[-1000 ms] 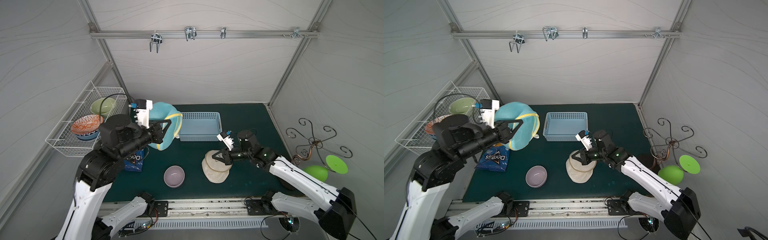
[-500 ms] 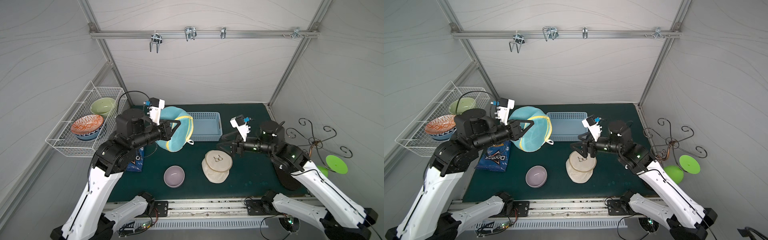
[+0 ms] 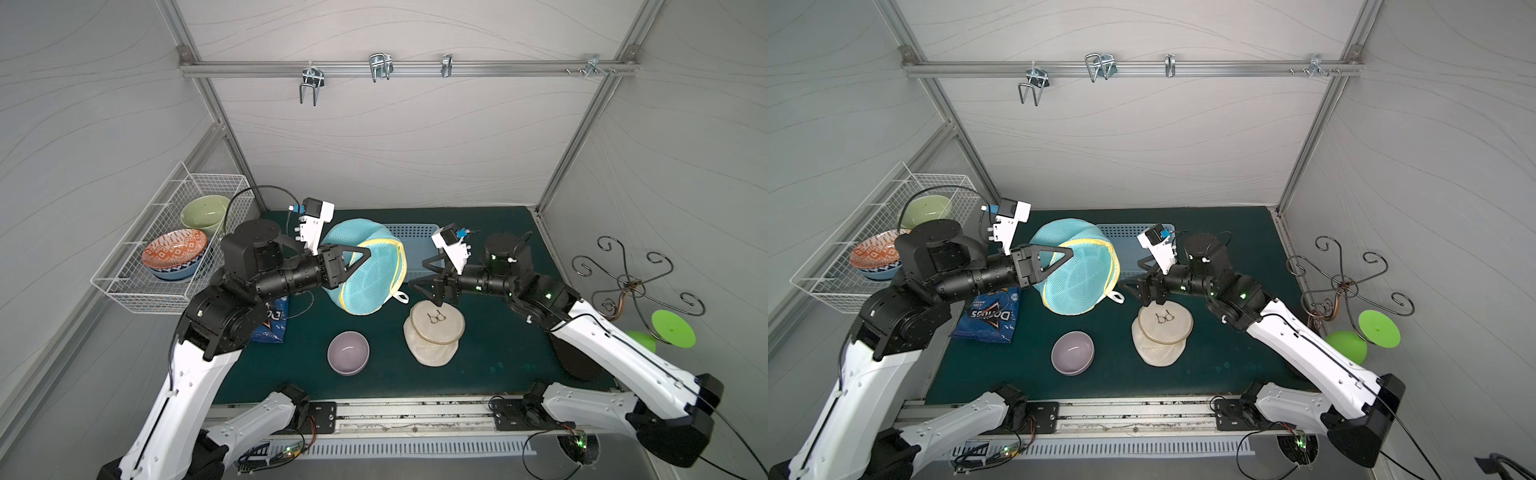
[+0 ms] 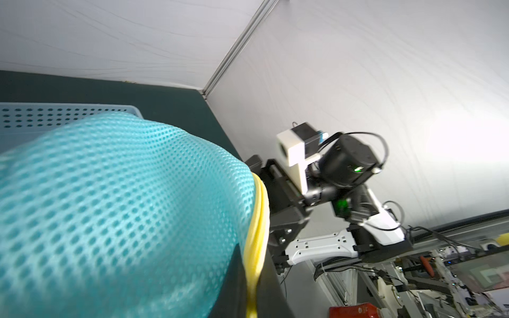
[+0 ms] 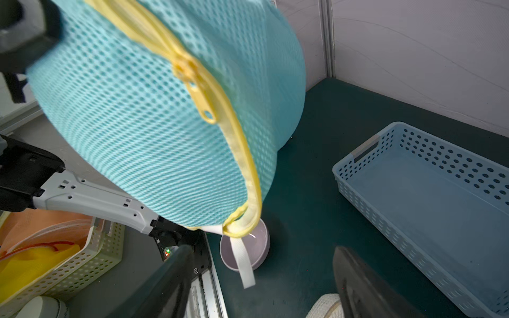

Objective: Turn the laundry bag inside out
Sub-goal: Zip the zipper on the laundry bag.

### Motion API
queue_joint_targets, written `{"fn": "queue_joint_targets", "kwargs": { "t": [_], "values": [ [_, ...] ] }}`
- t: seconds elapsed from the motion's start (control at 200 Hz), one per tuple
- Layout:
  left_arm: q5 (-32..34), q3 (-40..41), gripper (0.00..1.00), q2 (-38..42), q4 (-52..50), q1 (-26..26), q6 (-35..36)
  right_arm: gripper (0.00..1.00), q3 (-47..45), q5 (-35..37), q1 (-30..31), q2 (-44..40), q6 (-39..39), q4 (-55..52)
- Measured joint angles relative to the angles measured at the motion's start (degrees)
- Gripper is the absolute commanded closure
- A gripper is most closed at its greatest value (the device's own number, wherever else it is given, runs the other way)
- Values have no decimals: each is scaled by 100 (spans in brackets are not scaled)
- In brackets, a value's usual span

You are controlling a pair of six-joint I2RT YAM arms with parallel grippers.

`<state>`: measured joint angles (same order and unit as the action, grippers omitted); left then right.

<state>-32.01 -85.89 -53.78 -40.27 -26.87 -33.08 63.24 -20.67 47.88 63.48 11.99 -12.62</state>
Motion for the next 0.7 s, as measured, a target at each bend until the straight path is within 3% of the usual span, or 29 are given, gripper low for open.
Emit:
{"fn": "queue_joint_targets", "kwargs": {
  "t": [0.15, 0.225, 0.305, 0.44, 0.53, 0.56, 0.58, 0.64, 0.66, 0.685, 0.7],
  "values": [
    [-120, 273, 100, 146, 385, 0, -199, 24, -192, -166, -15, 96, 334, 619],
    [-118, 450, 100, 232, 503, 0, -256, 41, -168, -258, -22, 90, 455, 872],
    [-101, 669, 100, 282, 568, 0, -299, 67, -129, -337, -24, 83, 573, 1023],
    [-103, 1001, 100, 328, 664, 0, -380, 100, -7, -428, -22, 74, 575, 997],
    [-90, 1075, 92, 306, 605, 0, -315, 100, 133, -463, -22, 52, 507, 820],
    [-52, 1075, 93, 295, 555, 0, -256, 100, 219, -468, -22, 42, 455, 671],
    [-31, 1075, 100, 295, 518, 0, -208, 100, 278, -472, -22, 39, 435, 579],
    [28, 1097, 100, 310, 400, 0, -101, 100, 560, -498, -22, 37, 315, 216],
    [42, 1128, 100, 328, 400, 0, -85, 90, 651, -511, -22, 37, 286, 103],
    [57, 1189, 100, 369, 407, 0, -72, 64, 785, -542, -22, 37, 221, -48],
    [72, 1228, 100, 393, 409, 0, -59, 53, 844, -555, -22, 35, 186, -111]
  ]
}}
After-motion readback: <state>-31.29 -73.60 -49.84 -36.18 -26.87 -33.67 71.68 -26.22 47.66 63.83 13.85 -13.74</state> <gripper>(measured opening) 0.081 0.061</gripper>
